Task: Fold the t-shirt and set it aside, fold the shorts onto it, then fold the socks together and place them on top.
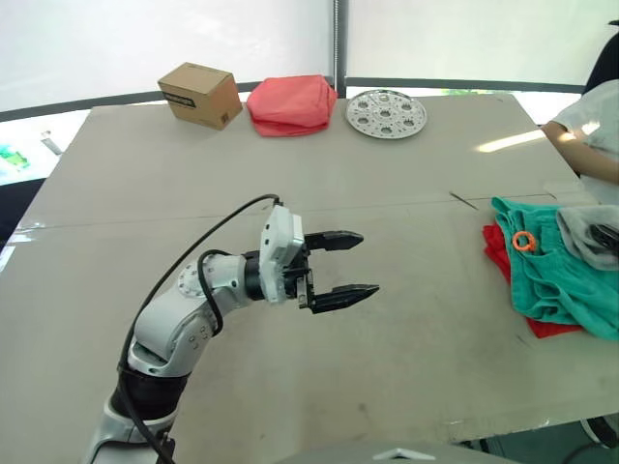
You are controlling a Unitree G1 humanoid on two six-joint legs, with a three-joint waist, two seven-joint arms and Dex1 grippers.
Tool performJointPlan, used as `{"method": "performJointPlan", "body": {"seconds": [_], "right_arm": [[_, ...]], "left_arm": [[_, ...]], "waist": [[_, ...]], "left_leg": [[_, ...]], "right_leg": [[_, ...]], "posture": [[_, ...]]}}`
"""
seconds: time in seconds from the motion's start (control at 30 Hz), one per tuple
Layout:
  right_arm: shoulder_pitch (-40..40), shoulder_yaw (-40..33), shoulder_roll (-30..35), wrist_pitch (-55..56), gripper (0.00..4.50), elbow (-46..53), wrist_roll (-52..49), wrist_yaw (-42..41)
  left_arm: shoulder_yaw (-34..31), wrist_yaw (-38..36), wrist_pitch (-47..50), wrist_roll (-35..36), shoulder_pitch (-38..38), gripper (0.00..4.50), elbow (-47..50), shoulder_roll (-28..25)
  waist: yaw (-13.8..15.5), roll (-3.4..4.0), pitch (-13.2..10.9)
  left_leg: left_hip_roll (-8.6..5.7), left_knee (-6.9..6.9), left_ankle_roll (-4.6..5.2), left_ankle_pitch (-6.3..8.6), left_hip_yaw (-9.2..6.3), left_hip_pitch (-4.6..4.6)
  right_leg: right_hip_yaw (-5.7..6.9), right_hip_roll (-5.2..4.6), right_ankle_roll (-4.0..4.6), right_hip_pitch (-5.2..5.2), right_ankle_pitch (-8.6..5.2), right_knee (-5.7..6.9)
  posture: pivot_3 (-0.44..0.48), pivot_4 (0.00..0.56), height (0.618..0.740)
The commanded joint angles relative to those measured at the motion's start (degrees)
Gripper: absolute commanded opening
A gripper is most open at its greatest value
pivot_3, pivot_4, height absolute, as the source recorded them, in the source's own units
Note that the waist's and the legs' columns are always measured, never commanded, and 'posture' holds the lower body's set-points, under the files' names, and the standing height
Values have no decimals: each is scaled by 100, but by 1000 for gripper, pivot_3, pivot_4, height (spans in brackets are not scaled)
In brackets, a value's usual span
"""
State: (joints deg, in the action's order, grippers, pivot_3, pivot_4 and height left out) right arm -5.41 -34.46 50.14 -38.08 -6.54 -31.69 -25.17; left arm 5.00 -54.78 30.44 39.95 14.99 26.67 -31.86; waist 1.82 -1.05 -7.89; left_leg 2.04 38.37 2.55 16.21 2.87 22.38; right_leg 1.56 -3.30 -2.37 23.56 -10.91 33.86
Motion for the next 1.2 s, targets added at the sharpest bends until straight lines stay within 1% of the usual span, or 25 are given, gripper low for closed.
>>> {"method": "performJointPlan", "body": {"seconds": [0.03,0.1,0.17,0.23,0.3,0.33,0.37,0.43,0.47,0.5,0.53,0.6,0.63,0.67,0.73,0.8,0.87,0.97,1.03,1.13,1.2], "right_arm": [[636,-879,-427,1208,3839,1550,280,33],[944,-1148,-736,1486,3839,2327,164,-45],[1106,-1025,-944,1612,3839,3018,-32,-232],[1009,-406,-1152,1632,3839,3558,-187,-301],[641,512,-1421,1621,4376,3758,-30,-204],[394,998,-1601,1612,4469,3770,16,-204],[147,1544,-1735,1665,4469,3708,151,-318],[-373,2371,-2089,1867,4469,3374,411,-511],[-584,2718,-2181,1884,4469,3194,488,-686],[-741,2989,-2207,1971,4469,3029,607,-869],[-939,3255,-2243,2087,4469,2787,736,-1065],[-1225,3587,-2253,2134,4469,2444,795,-1426],[-1320,3698,-2197,2195,4469,2299,862,-1583],[-1370,3755,-2152,2258,4469,2200,916,-1694],[-1243,3693,-1921,2187,4469,2170,740,-2108],[-591,3331,-1372,2299,4469,2197,669,-2628],[111,2865,-930,2409,4469,2296,580,-2953],[1247,1878,-521,2277,4469,2661,224,-3216],[1773,1409,-391,2226,4469,2859,111,-3279],[2247,993,-391,2197,4469,3105,51,-3229],[2391,884,-444,2136,4469,3240,13,-3143]], "left_arm": [[-172,117,55,182,26,4500,119,49],[-241,316,30,124,-20,4500,101,120],[-339,833,-213,-176,-100,4500,40,388],[-547,1390,-47,-92,-131,4500,-131,685],[-847,1970,42,-18,-159,4500,-289,998],[-1044,2236,2,38,-190,4500,-338,1155],[-1206,2456,-16,35,-252,4500,-335,1227],[-1387,2674,-72,-146,-393,4500,-225,1178],[-1461,2778,-27,-206,-445,4500,-180,1116],[-1509,2810,-9,-234,-485,4500,-151,1045],[-1582,2758,-12,-239,-566,4500,-106,925],[-1698,2508,-13,-245,-762,4500,-19,626],[-1734,2308,-82,-278,-906,4500,41,431],[-1744,2179,-138,-298,-1001,4500,75,302],[-1913,1723,-117,-145,-1473,4500,272,-102],[-2352,1272,-68,30,-2277,4500,521,-477],[-2738,1020,-48,167,-2939,4500,732,-674],[-3260,758,-172,160,-3810,4500,815,-750],[-3469,671,-252,117,-4126,4500,768,-737],[-3669,499,-262,170,-4473,4500,737,-736],[-3818,354,-251,251,-4597,4500,666,-761]], "waist": [[-9,1,1],[-40,5,2],[-101,12,3],[-146,8,9],[-250,-15,16],[-271,-16,16],[-288,-18,15],[-297,-19,13],[-271,-19,13],[-260,-19,13],[-220,-20,12],[-162,-20,11],[-96,-20,11],[-92,-20,11],[-84,-19,10],[-84,-19,11],[-70,-19,11],[-82,-10,5],[-97,-3,0],[-117,-3,-1],[-132,-4,0]], "left_leg": [[1,2,0,0,1,-5],[3,4,-1,0,3,-9],[6,4,-3,-1,7,-30],[7,4,-3,-1,12,-56],[8,4,-3,-1,5,-67],[9,4,-3,-1,2,-71],[9,4,-3,-1,3,-73],[7,3,-3,-1,7,-75],[4,2,-3,-1,6,-72],[2,-3,-3,-1,7,-69],[1,-3,-3,-1,6,-67],[-3,-5,-3,-1,1,-62],[-4,-7,-4,-1,-1,-57],[-4,-7,-5,0,0,-51],[-6,-8,-5,0,2,-44],[-10,-7,-1,3,6,-40],[-17,-7,15,14,7,-40],[-32,-7,21,18,9,-40],[-34,-7,22,20,9,-49],[-23,-4,-5,34,10,-65],[-11,-2,-8,36,10,-69]], "right_leg": [[-1,1,-17,-1,-15,3],[-4,5,-16,-1,-19,8],[-19,8,-18,-10,-17,19],[-50,19,-18,-23,-17,22],[-78,40,-18,-23,-16,24],[-83,46,-18,-23,-16,24],[-91,51,-17,-21,-15,24],[-104,53,-9,-15,-8,29],[-105,53,-5,-9,-6,35],[-107,53,21,2,6,48],[-107,53,24,4,6,52],[-101,51,27,9,4,53],[-96,48,32,10,1,51],[-94,46,32,10,1,39],[-93,39,32,8,2,19],[-93,27,32,9,2,10],[-90,9,32,4,0,1],[-82,-23,25,5,-3,4],[-81,-34,8,7,-11,8],[-72,-49,-6,7,-19,15],[-45,-59,-6,10,-19,8]], "posture": [[0,150,740],[0,150,740],[0,150,740],[0,150,740],[0,150,740],[0,150,740],[0,150,740],[0,150,740],[0,150,740],[0,150,740],[0,150,740],[0,150,740],[0,150,740],[0,150,740],[0,150,740],[0,150,740],[0,150,740],[0,150,740],[0,150,740],[0,150,740],[0,150,740]]}}
